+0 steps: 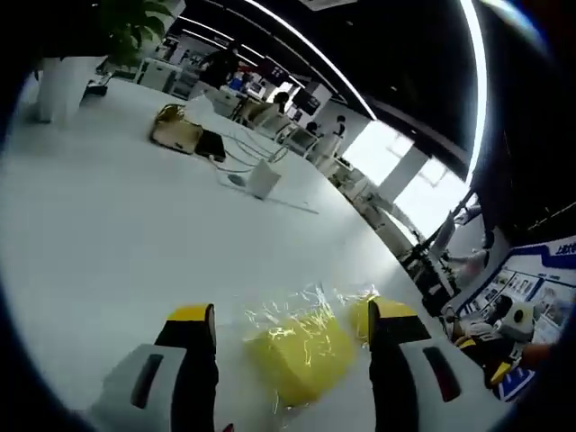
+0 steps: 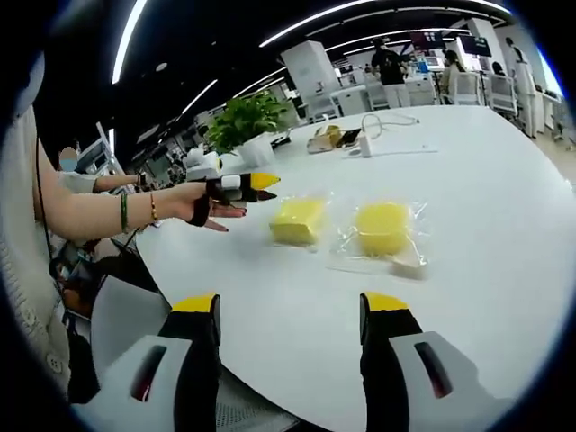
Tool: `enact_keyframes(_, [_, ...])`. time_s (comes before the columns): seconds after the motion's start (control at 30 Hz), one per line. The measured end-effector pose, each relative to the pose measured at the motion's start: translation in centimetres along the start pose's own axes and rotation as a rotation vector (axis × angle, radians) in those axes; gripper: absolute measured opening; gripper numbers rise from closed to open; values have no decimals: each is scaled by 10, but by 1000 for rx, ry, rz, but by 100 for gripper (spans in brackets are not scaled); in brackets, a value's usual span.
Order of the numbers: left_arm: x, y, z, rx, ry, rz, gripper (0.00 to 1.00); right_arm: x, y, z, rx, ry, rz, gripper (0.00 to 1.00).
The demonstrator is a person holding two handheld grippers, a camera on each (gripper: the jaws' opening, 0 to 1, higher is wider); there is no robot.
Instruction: Compare the silicone blocks by pressing each to a similar depth, holding the contact briefly, and releasing to observe deformation and rebound differences across the visible hardness samples.
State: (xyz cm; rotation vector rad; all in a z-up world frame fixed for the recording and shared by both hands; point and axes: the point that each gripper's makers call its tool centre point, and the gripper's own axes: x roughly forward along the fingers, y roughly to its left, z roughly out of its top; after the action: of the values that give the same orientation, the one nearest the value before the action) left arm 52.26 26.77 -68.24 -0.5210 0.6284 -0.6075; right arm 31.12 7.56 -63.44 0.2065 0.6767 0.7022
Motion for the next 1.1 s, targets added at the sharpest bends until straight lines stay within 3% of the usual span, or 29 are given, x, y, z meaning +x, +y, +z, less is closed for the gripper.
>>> enact_keyframes(0.17, [16, 9, -4, -38, 14, -52, 59, -1, -4, -3, 10, 7, -21, 58])
enact_keyframes(0.5, [26, 15, -30, -225, 82, -161, 37, -1, -11, -8, 21, 20, -43, 58])
enact_keyframes(0.67, [30, 21, -31, -342, 49, -174, 24, 1, -13, -8, 22, 25, -47, 58])
enact_keyframes(0.8, [30, 24, -28, -460, 21, -186, 19, 3, -14, -8, 25, 26, -48, 58])
enact_keyframes(1.1, [28, 13, -29, -445, 10, -212, 10, 4, -17, -8, 24, 30, -46, 57])
